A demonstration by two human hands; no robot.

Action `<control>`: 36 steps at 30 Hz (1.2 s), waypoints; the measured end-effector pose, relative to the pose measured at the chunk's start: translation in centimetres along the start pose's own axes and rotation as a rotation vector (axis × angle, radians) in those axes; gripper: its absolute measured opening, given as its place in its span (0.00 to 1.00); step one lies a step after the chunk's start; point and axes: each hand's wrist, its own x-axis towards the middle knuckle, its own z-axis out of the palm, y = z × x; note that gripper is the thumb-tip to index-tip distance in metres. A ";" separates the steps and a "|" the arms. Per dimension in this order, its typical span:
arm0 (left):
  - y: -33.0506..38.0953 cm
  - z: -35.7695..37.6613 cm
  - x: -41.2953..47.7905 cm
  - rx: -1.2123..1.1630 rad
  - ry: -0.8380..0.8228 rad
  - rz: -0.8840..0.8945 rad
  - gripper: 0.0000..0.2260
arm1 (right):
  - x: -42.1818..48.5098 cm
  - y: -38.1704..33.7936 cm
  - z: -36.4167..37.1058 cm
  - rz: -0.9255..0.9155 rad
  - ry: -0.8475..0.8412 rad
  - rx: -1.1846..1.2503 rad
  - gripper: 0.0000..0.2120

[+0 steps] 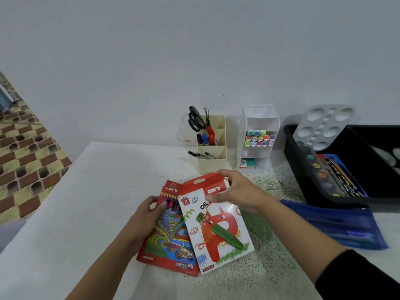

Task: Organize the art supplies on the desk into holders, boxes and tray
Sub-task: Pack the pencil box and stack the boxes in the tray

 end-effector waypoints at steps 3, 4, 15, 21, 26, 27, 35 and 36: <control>0.0 1.3 -0.3 -0.083 0.024 0.002 0.12 | 0.6 0.6 0.9 0.090 0.066 0.149 0.25; 0.0 1.8 -0.5 -0.103 0.033 0.001 0.12 | 0.7 0.8 1.2 0.115 0.093 0.170 0.25; -0.1 3.9 -1.6 -0.171 0.040 0.118 0.20 | -0.8 1.8 4.3 -0.120 0.403 -0.469 0.36; 3.9 6.4 -3.6 -0.241 -0.069 0.269 0.21 | -4.6 -1.0 1.2 0.004 0.174 0.172 0.34; 6.1 11.3 -5.5 -0.206 -0.156 0.384 0.20 | -9.2 -2.1 -4.9 -0.040 -0.028 0.218 0.21; 6.5 12.4 -5.7 -0.200 -0.173 0.395 0.20 | -10.1 -2.0 -6.4 -0.049 -0.048 0.210 0.24; 11.2 24.4 -4.8 -0.099 -0.210 0.497 0.14 | -14.1 0.2 -17.1 -0.217 0.229 0.236 0.25; 11.9 26.1 -4.5 -0.073 -0.201 0.496 0.14 | -14.3 0.6 -18.4 -0.229 0.265 0.257 0.25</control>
